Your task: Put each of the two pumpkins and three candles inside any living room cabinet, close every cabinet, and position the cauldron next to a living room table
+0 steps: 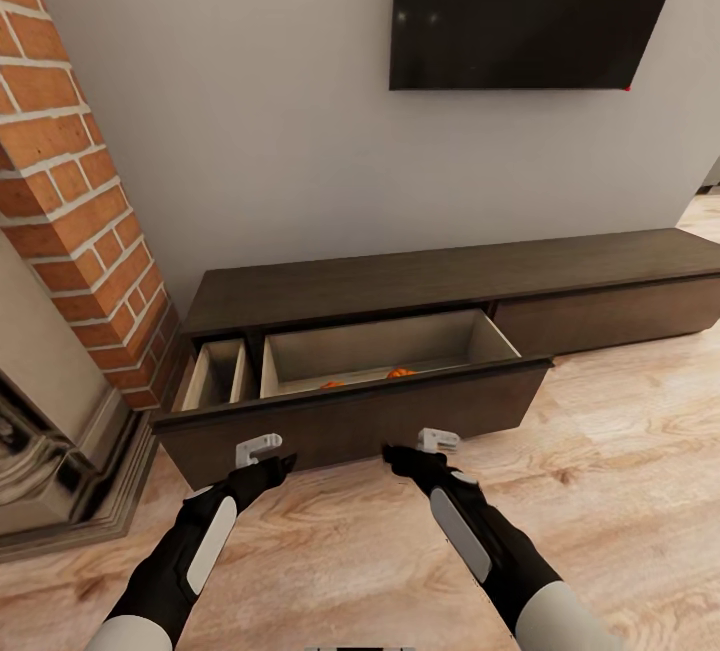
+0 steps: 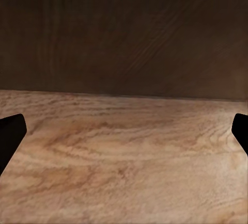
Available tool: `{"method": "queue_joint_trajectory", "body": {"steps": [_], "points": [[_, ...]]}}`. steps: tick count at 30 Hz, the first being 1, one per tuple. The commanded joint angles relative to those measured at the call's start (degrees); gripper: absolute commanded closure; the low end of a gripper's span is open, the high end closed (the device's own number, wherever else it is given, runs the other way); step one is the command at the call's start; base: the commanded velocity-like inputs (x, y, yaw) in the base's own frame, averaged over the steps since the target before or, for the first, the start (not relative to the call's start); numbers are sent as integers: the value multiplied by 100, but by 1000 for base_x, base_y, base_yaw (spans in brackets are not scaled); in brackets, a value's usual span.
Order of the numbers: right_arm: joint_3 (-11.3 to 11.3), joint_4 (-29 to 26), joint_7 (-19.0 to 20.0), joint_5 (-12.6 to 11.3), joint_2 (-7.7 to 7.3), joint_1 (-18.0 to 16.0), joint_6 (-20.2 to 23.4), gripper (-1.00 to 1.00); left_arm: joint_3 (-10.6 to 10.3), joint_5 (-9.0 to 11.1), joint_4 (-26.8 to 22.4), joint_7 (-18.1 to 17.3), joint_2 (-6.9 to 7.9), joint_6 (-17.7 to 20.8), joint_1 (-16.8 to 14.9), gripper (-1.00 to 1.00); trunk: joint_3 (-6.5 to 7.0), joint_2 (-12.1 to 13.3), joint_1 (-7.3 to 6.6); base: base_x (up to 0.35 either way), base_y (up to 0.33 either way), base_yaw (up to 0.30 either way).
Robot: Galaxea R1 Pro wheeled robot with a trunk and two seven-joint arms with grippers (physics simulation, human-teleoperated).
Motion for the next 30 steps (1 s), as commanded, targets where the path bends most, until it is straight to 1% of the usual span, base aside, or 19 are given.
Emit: {"method": "queue_joint_trajectory", "body": {"steps": [1,3,5,9,13,19,30], "points": [[16,9,-48,-51,-1,-30,13,-100,5,30,-7,-5,-1,32,-2,-100,-5,-2,-1,0,0,0],[19,126,-42,-47,21,-122,12,-100,1,30,-6,-5,-2,33,-2,-100,-5,-2,-1,0,0,0],[18,290,2,-49,80,-218,11,-100,-9,37,-5,-5,-3,34,-2,-100,-5,-2,-1,0,0,0],[15,529,224,-52,148,-294,8,-100,-34,47,-9,-8,-3,40,-2,-100,-5,-2,-1,0,0,0],[14,588,303,-33,162,-307,-12,-100,-39,47,0,-11,-3,43,-2,-100,-5,-2,-1,16,0,0],[14,607,318,12,180,-309,-27,-100,-40,50,-5,-13,-2,81,-2,-100,-5,-2,-1,189,0,0],[29,614,320,26,183,-309,-33,-100,-40,56,-24,-14,-2,89,-2,-100,-5,-2,-1,100,0,0]]}}
